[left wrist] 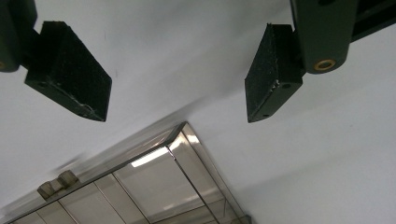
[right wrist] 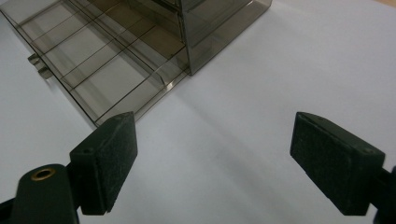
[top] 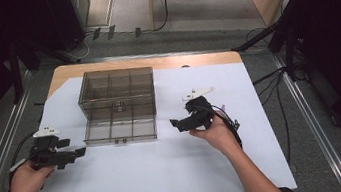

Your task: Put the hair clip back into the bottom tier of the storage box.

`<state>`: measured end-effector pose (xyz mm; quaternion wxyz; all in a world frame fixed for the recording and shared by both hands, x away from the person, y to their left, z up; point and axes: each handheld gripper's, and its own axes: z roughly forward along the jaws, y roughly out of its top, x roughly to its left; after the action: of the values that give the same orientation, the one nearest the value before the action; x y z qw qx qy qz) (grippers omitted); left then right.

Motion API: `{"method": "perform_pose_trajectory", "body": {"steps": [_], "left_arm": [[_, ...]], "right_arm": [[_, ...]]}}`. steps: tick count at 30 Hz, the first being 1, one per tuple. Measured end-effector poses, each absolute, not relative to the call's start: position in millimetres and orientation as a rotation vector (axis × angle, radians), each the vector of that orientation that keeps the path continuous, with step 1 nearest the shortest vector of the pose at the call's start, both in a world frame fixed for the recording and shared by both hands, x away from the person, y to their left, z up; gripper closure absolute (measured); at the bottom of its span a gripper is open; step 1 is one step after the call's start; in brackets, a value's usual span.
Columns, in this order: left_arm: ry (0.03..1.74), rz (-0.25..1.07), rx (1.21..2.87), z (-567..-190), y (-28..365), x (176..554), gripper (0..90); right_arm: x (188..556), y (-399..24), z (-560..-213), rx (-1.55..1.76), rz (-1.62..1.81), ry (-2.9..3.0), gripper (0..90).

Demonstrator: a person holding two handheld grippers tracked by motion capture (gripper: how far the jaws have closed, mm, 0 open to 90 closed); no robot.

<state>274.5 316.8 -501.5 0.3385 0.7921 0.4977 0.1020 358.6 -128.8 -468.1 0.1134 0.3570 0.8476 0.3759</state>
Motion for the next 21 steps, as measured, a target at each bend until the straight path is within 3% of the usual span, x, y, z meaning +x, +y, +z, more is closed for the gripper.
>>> {"method": "perform_pose_trajectory", "body": {"steps": [21], "left_arm": [[1.293,0.239,2.097,-504.7,314.3,282.8,23.7]], "right_arm": [[362.6,-128.0,-472.8,1.032,1.061,2.541,23.2]]}}
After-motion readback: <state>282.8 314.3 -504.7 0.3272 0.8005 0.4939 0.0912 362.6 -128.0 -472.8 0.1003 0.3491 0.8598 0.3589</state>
